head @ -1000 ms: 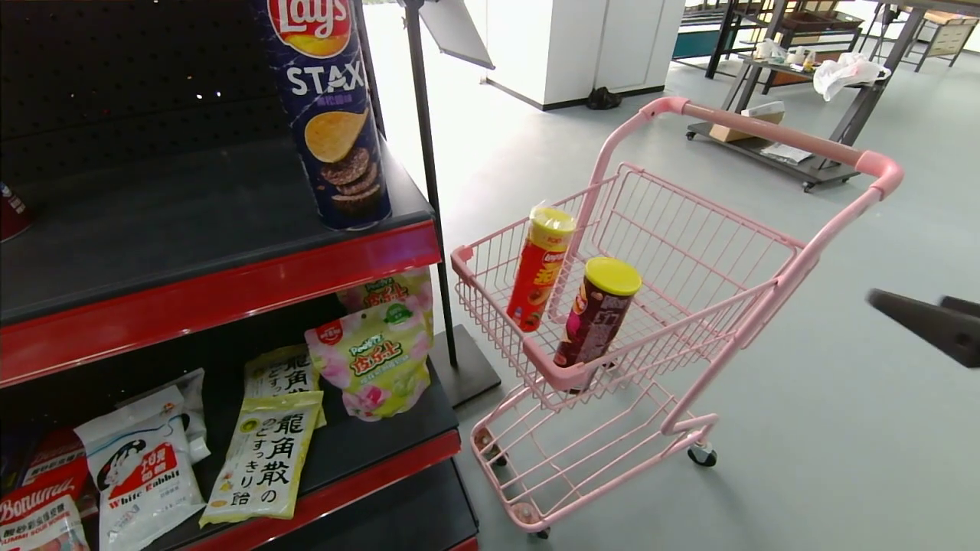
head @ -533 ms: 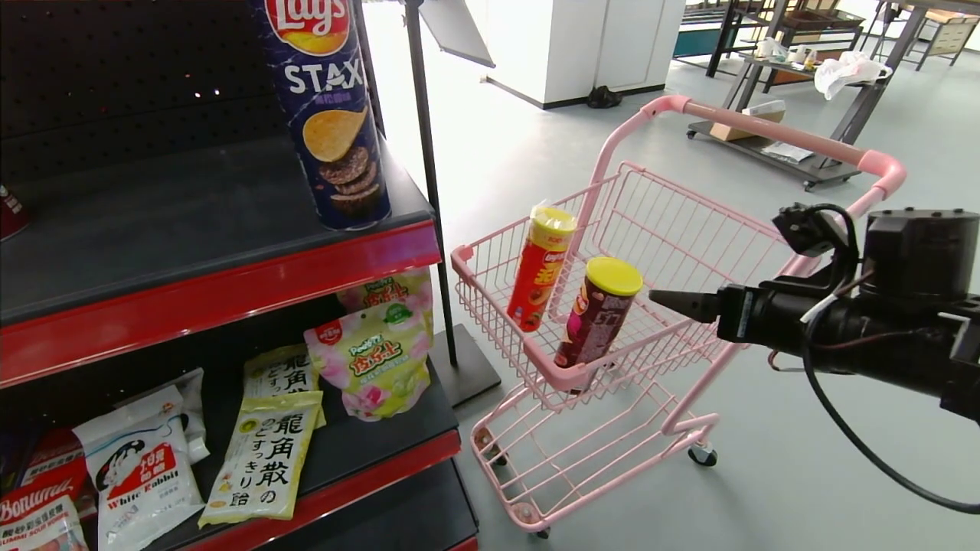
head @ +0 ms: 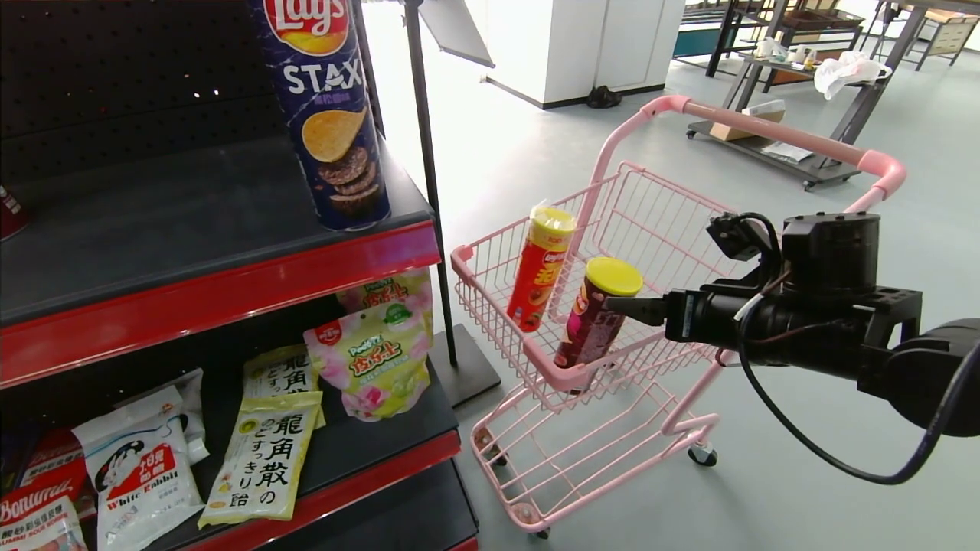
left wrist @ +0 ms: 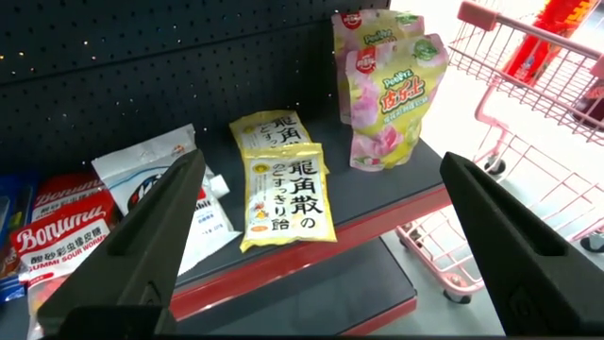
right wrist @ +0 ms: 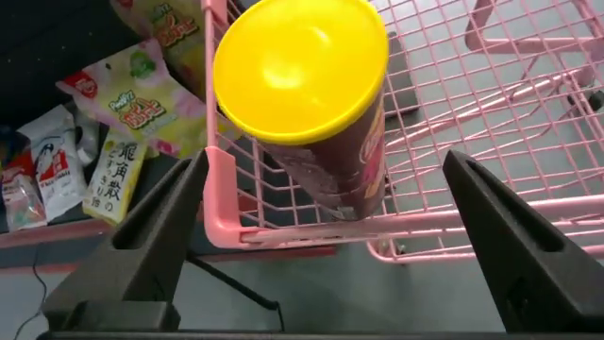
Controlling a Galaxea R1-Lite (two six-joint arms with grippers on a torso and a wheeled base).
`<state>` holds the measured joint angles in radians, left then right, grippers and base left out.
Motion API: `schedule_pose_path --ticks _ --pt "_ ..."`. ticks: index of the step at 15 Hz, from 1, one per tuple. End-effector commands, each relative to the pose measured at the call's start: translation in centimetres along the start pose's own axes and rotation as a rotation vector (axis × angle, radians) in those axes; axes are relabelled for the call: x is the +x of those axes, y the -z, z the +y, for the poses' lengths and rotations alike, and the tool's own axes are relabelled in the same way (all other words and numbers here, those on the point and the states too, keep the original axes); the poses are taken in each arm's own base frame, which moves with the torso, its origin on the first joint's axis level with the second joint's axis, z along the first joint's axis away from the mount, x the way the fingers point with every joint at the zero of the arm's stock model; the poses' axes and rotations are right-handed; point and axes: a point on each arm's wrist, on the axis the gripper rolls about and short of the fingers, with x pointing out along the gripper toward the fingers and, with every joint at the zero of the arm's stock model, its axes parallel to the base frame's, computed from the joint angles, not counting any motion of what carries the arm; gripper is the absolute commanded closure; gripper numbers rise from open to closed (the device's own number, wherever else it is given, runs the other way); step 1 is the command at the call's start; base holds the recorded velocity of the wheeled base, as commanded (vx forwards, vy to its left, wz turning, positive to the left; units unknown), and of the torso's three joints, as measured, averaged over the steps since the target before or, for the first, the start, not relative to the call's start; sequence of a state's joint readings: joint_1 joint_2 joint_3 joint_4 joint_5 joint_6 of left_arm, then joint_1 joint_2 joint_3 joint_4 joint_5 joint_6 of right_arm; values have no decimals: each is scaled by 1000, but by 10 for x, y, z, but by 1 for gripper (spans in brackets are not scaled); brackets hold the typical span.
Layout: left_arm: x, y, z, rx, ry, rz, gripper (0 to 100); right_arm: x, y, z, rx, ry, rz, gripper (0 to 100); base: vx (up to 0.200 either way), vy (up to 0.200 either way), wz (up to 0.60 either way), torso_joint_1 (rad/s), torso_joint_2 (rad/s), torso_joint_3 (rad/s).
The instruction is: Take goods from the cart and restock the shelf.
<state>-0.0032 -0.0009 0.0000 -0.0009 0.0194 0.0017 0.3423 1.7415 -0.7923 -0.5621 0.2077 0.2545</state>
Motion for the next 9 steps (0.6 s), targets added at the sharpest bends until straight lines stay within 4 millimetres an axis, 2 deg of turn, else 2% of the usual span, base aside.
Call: schedule_pose_path --ticks 1,2,5,9 --pt "0 0 0 0 -1 0 0 11 6 5 -5 -17 28 0 0 0 0 0 0 0" --pt "0 0 0 0 -1 0 0 12 6 5 -6 -18 30 0 0 0 0 0 0 0" --pt "0 0 0 0 -1 0 0 38 11 1 -10 -15 64 0 0 0 0 0 0 0" --pt "0 0 0 0 -1 0 0 55 7 0 -14 -17 55 0 0 0 0 0 0 0"
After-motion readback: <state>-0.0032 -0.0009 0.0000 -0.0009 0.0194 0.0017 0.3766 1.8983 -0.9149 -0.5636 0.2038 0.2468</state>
